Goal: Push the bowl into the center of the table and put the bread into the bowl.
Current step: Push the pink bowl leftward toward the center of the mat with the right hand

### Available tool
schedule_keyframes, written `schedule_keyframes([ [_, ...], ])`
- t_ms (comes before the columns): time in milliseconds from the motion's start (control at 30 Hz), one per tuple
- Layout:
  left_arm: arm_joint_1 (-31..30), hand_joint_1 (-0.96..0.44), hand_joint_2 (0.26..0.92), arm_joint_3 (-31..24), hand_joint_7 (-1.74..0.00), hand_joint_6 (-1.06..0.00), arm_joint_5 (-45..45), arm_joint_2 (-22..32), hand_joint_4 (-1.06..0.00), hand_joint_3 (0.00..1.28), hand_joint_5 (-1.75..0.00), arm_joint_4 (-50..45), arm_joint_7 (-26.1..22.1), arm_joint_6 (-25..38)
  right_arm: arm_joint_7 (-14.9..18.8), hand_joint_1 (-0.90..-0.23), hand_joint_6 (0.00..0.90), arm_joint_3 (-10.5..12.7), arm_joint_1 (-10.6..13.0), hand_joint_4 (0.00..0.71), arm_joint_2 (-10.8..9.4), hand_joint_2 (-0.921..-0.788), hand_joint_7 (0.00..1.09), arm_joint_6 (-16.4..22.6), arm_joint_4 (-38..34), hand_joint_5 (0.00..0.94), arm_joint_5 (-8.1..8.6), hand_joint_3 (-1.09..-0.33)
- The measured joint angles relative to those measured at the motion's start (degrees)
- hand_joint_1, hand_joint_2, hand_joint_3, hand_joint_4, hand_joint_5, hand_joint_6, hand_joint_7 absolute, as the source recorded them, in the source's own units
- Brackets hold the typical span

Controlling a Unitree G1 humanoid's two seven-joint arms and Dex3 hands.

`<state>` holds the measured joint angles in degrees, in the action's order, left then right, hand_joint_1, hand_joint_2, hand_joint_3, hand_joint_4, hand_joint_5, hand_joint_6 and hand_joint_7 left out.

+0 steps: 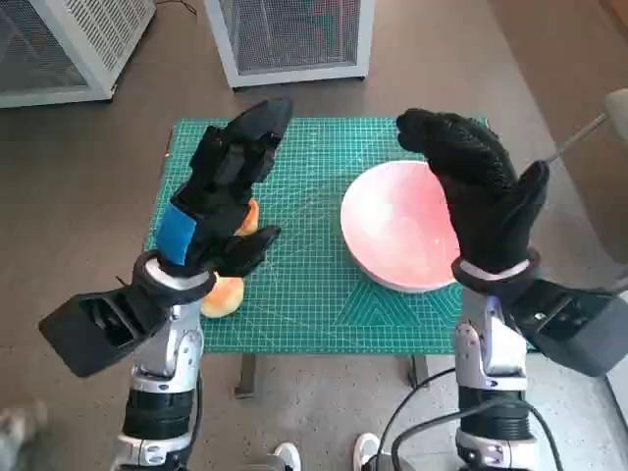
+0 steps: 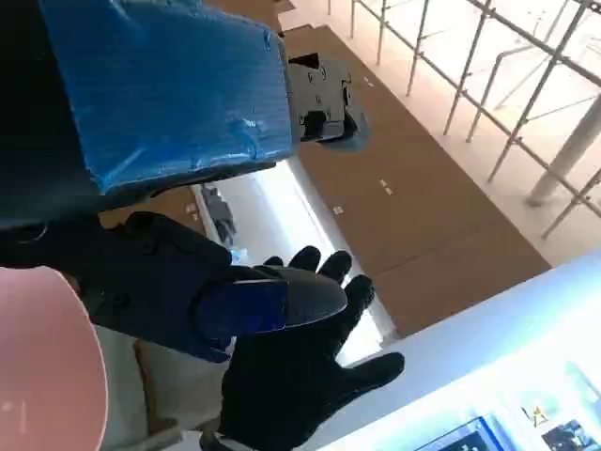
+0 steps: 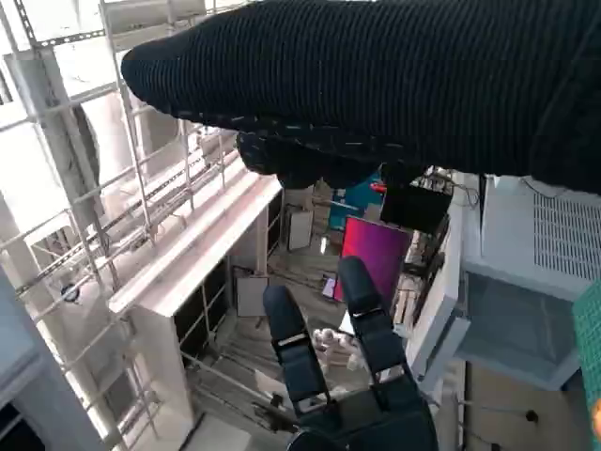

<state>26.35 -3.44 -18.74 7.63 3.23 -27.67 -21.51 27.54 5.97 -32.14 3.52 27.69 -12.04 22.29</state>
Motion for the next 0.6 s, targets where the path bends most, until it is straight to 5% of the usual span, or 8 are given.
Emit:
schedule_keyframes([
  [600,0.07,-0.64,0.921,0.00,-0.51,0.00,0.00,0.69,-0.05,0.47,-0.05,-0.04,0.02,0.51,0.20,-0.471,0.011,0.02,-0.52,0.273,0.00,-0.916,0.63,1.12,-1.17,0.000,0.02,-0.469],
])
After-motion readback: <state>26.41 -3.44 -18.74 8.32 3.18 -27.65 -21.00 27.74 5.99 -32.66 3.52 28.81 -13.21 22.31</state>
